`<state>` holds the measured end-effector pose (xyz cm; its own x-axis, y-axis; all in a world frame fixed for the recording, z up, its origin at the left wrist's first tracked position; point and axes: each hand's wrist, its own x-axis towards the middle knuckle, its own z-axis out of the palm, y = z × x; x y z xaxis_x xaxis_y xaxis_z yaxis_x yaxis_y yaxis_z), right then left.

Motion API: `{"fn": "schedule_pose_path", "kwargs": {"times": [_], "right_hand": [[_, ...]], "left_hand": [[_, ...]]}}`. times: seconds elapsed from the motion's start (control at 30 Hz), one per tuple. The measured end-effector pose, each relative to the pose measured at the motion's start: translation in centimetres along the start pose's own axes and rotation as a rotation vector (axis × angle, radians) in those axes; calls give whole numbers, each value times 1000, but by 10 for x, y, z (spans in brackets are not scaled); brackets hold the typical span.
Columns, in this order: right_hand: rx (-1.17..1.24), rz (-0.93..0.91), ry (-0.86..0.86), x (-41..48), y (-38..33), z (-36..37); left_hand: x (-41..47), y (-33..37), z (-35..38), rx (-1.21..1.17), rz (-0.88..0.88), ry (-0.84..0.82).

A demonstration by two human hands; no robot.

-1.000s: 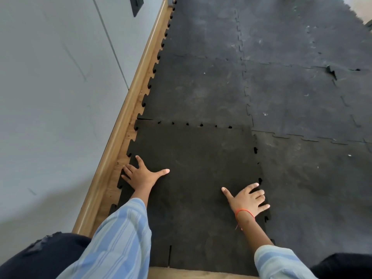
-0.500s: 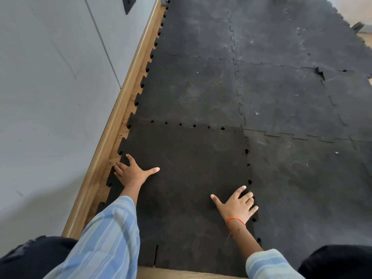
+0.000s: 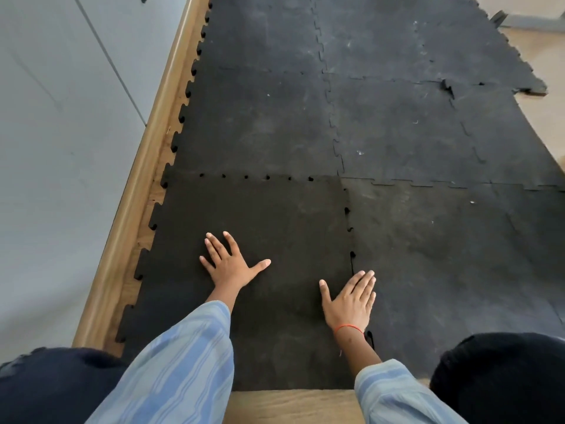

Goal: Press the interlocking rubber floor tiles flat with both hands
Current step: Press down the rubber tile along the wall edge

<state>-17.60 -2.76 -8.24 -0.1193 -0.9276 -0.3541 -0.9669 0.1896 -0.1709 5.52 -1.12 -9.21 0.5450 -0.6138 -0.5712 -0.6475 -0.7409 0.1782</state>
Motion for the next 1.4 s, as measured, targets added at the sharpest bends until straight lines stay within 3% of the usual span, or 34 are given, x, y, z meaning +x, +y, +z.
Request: {"fn": "schedule_pose_path", "kwargs": {"times": [0.57, 0.73, 1.4], "right_hand": [[-29, -161, -94, 14, 22, 2], [24, -60, 90, -34, 34, 30], [107, 85, 158, -45, 29, 33]], "left_hand": [[-9, 26, 18, 56, 95, 57], [-11, 25, 19, 104, 113, 36], [-15, 30, 22, 141, 95, 27]]}}
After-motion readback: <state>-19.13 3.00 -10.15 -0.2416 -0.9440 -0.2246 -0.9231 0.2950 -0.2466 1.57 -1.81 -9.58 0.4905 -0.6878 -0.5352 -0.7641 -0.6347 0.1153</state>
